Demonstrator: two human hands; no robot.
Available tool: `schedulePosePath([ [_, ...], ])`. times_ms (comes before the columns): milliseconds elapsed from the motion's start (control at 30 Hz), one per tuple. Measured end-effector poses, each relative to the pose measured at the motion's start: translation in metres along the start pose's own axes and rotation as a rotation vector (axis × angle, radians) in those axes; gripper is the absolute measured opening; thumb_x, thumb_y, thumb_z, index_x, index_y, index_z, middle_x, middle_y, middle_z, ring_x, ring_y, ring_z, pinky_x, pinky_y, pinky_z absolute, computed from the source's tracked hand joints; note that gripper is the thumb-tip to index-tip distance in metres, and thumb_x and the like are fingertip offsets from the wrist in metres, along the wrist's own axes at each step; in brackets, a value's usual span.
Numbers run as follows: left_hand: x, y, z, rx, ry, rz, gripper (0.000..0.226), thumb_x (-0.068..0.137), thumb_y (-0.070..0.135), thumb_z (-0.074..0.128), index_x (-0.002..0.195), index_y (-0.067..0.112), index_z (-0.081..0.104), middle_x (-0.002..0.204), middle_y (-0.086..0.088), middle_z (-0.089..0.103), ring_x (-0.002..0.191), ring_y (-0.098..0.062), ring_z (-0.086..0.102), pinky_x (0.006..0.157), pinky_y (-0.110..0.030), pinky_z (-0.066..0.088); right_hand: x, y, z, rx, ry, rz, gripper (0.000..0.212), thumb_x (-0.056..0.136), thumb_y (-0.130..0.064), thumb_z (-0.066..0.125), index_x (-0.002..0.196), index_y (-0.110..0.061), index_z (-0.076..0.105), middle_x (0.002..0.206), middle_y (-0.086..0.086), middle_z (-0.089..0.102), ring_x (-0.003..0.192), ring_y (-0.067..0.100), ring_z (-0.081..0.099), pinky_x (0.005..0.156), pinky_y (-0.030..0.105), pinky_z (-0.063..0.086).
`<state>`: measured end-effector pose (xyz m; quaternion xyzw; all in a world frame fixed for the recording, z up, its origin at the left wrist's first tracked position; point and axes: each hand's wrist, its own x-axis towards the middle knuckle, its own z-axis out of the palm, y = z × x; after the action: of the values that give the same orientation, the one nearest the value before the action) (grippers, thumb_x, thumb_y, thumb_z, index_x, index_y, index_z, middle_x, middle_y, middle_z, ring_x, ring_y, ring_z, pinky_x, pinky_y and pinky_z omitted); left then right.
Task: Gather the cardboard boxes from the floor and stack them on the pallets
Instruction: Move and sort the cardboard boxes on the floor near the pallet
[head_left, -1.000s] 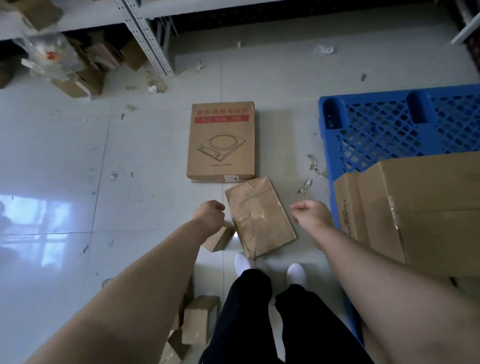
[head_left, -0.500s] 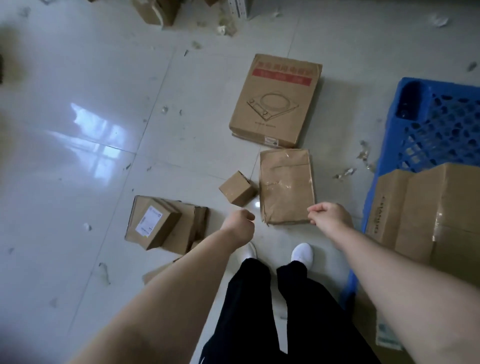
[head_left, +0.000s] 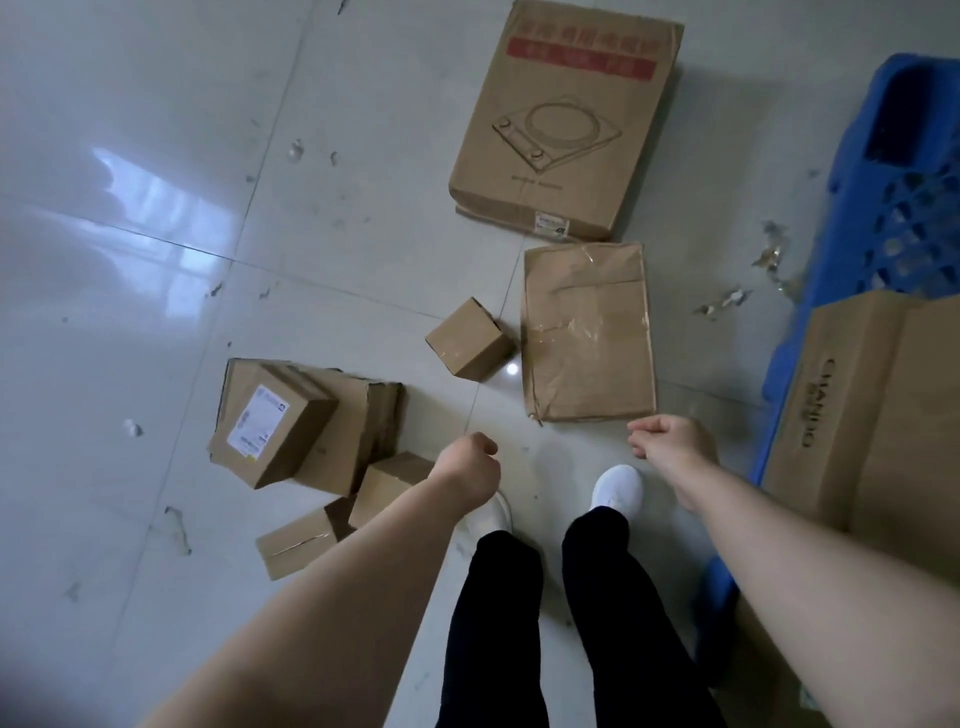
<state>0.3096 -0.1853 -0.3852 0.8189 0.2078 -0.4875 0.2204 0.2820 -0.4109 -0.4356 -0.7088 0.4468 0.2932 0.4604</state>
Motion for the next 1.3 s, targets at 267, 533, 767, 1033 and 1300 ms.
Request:
schedulePosePath([
  [267,0.164,0.027,0.067,0.058,-0.028,0.001,0.045,0.094,0.011,0.044,0.138,0.012,0.047,0.131,-0.011,0.055,0.114,-0.030,0.056,0.094,-0.035,0.050,0.148,0.046,0.027,-0.079,0.078,0.073,0.009,0.084,-0.019,0.065,0.091,-0.021,0.071,0.099,0.004,0.073,0.088,0.021,0.064,0.075,0.022,0.043],
  [533,0.292,0.046,0.110,-0.067,0.088,-0.052,0.061,0.092,0.032,0.061,0.139,0.003,0.036,0.129,-0.010,0.053,0.122,-0.032,0.052,0.082,-0.030,0.040,0.265,0.066,0.062,-0.139,0.194,0.078,0.059,0.082,-0.025,0.070,0.137,-0.016,0.049,0.135,0.006,0.057,0.122,0.026,0.056,0.099,0.030,0.043],
  [767,0.345,0.044,0.127,-0.395,0.108,-0.036,0.073,0.083,0.038,0.072,0.140,0.013,0.034,0.136,-0.009,0.051,0.126,-0.031,0.050,0.107,-0.042,0.042,0.311,0.075,0.075,-0.048,0.146,0.053,0.068,0.080,-0.036,0.071,0.139,-0.017,0.044,0.134,0.006,0.058,0.122,0.028,0.055,0.103,0.036,0.044],
  [1033,0.320,0.036,0.135,-0.631,-0.024,-0.031,0.071,0.084,0.037,0.072,0.142,0.031,0.031,0.130,0.003,0.052,0.115,-0.023,0.054,0.092,-0.047,0.051,0.289,0.088,0.074,0.136,0.108,0.045,0.072,0.087,-0.028,0.069,0.148,-0.025,0.030,0.136,-0.006,0.054,0.121,0.017,0.054,0.102,0.029,0.042],
  [1300,0.220,0.017,0.119,-0.511,-0.116,-0.129,0.065,0.088,0.037,0.067,0.141,0.034,0.027,0.130,0.001,0.048,0.104,-0.024,0.055,0.057,-0.037,0.057,0.196,0.097,0.054,0.238,0.131,0.148,0.057,0.086,-0.019,0.067,0.136,-0.030,0.041,0.114,-0.007,0.059,0.103,0.019,0.058,0.092,0.035,0.048],
])
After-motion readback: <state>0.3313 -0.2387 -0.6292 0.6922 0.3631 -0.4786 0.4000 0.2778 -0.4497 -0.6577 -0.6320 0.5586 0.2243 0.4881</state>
